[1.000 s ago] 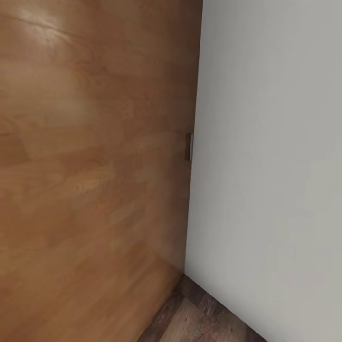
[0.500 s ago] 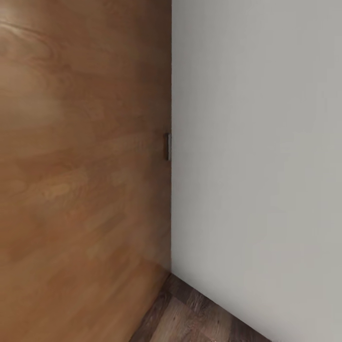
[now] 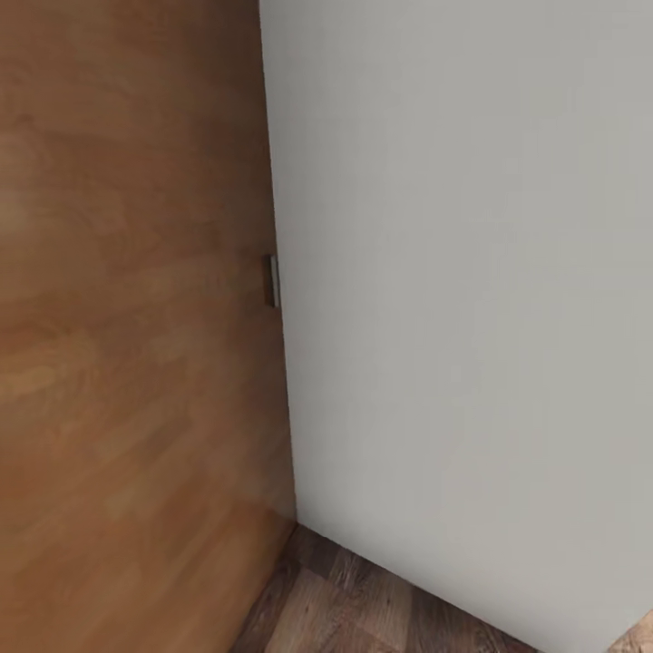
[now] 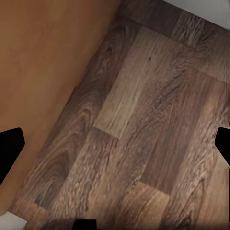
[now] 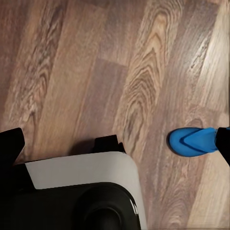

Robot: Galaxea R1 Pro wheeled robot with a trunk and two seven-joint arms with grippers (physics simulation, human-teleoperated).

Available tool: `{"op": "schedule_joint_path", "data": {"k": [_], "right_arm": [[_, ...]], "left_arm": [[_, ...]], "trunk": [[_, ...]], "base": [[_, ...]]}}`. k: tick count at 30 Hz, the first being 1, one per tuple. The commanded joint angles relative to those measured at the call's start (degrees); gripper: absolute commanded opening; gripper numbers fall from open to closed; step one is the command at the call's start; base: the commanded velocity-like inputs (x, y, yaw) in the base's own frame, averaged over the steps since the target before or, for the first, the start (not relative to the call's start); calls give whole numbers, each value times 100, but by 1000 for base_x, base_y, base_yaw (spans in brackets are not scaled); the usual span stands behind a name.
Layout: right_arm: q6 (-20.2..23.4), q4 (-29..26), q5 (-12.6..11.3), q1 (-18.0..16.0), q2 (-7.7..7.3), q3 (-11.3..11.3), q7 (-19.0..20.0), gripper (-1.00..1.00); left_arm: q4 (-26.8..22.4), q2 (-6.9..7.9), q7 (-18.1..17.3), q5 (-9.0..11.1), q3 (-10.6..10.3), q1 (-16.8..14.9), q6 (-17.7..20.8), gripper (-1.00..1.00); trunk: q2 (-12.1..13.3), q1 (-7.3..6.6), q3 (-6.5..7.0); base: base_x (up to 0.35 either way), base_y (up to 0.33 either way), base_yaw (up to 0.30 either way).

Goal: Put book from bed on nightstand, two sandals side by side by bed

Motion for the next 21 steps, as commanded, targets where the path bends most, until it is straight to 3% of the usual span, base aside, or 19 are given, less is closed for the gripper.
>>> {"op": "schedule_joint_path", "data": {"k": [1,21], "right_arm": [[-14,-1,0,-1,2,-9,-5,100],[-14,-1,-1,-1,2,-9,-5,100]], "left_arm": [[-4,2,-1,3,-3,2,-12,100],[-4,5,-2,3,-3,2,-12,100]], "trunk": [[-2,0,-4],[-2,0,-4]], "base": [[0,0,-287],[0,0,-286]]}}
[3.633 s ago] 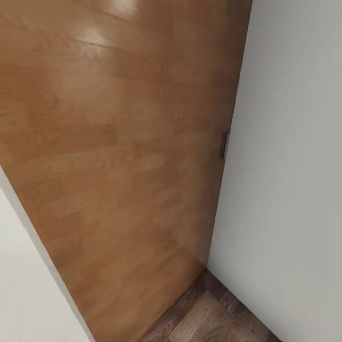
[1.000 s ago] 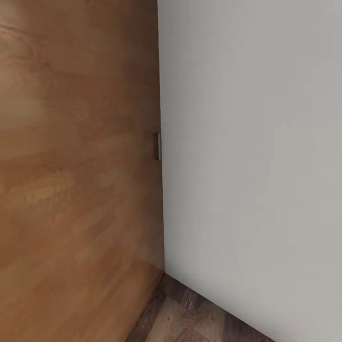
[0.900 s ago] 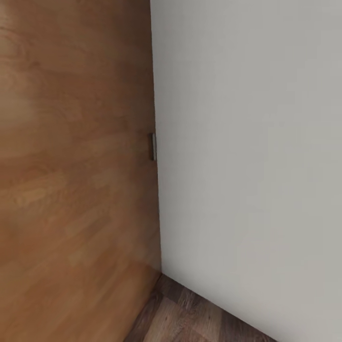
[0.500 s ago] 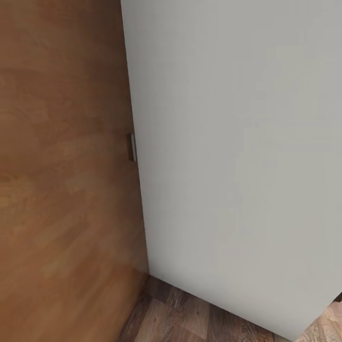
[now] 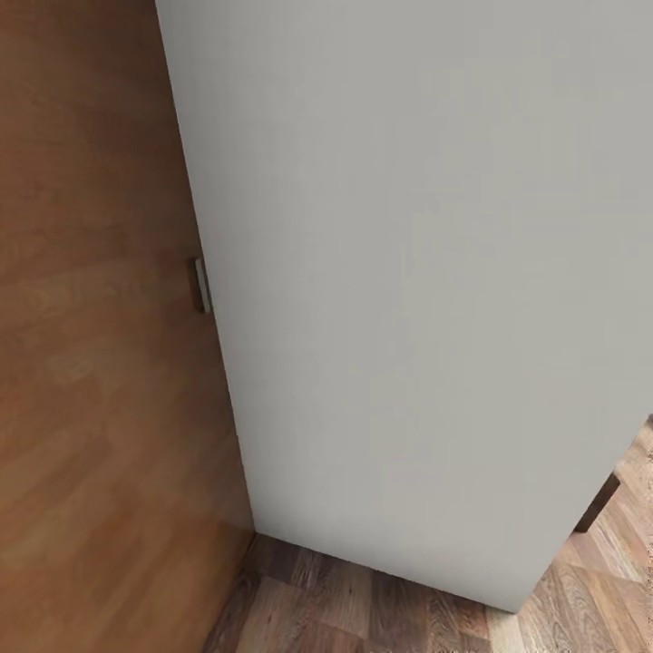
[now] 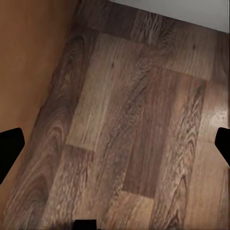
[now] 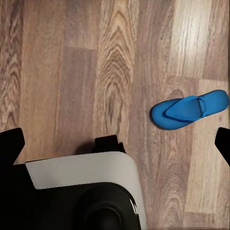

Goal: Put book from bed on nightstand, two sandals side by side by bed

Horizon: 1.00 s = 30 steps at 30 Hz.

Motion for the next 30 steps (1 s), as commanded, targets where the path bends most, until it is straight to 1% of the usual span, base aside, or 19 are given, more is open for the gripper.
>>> {"op": "schedule_joint_path", "data": {"k": [1,30], "right_arm": [[-14,-1,0,-1,2,-9,-5,100],[-14,-1,1,-1,2,-8,-5,100]], "left_arm": [[-4,1,-2,3,-3,2,-12,100],[-4,1,0,3,-3,2,-10,100]], "trunk": [[-2,0,-4],[-2,0,-4]], "base": [[0,0,-285],[0,0,-283]]}}
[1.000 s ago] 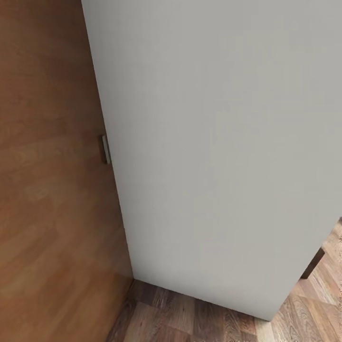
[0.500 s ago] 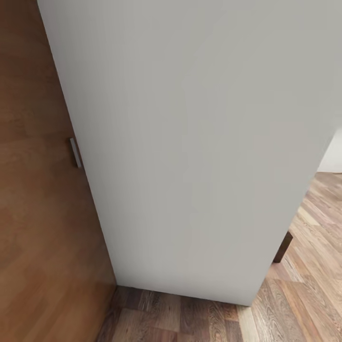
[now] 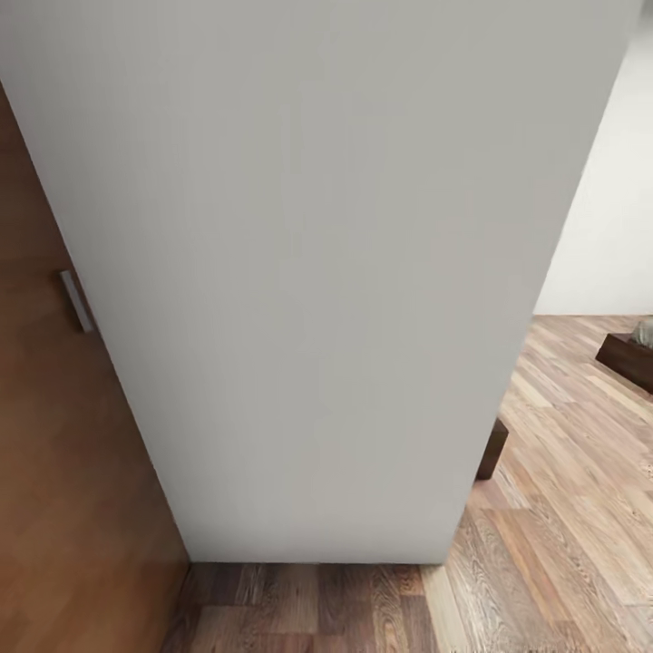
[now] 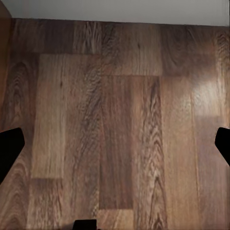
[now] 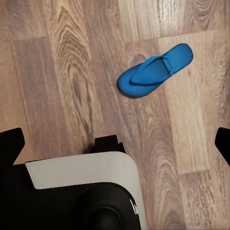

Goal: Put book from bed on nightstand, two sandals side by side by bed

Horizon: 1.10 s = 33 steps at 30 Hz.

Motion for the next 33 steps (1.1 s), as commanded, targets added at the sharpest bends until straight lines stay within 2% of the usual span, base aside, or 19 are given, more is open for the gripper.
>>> {"op": "schedule_joint_path", "data": {"k": [1,33], "right_arm": [[-14,-1,0,-1,2,-9,-5,100],[-14,-1,-2,-1,2,-9,-5,100]], "left_arm": [[-4,-1,-1,3,-3,2,-9,100],[-4,0,0,3,-3,2,-5,100]], "trunk": [[-2,0,-4],[-2,0,-4]], "base": [[0,0,-282],[0,0,-282]]}}
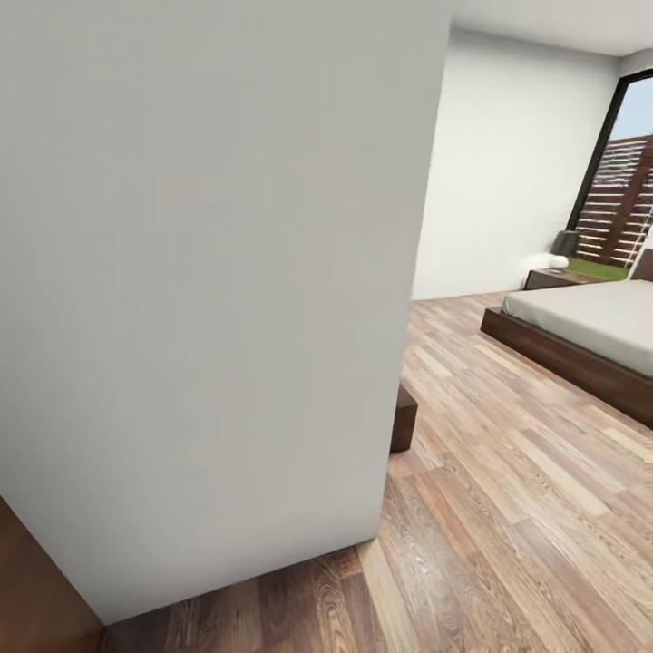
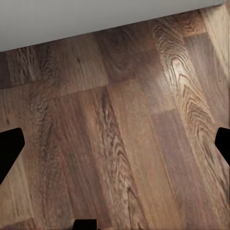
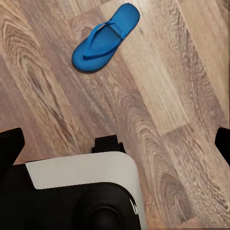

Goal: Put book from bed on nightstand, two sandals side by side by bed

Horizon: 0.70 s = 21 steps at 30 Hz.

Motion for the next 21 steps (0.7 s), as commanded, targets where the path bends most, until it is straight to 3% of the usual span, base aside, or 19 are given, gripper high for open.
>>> {"op": "schedule_joint_path", "data": {"k": [1,9,21], "right_arm": [[-14,-1,0,-1,2,-9,-5,100],[-14,-1,-4,-1,2,-9,-5,100],[-14,-1,-2,-1,2,-9,-5,100]], "left_arm": [[-4,1,-1,3,-3,2,-12,100],[-4,1,-3,3,-3,2,-11,100],[-4,1,-1,3,-3,2,-13,100]], "trunk": [[-2,0,-4],[-2,0,-4],[-2,0,-6]], "base": [[0,0,-282],[0,0,-263],[0,0,-128]]}}
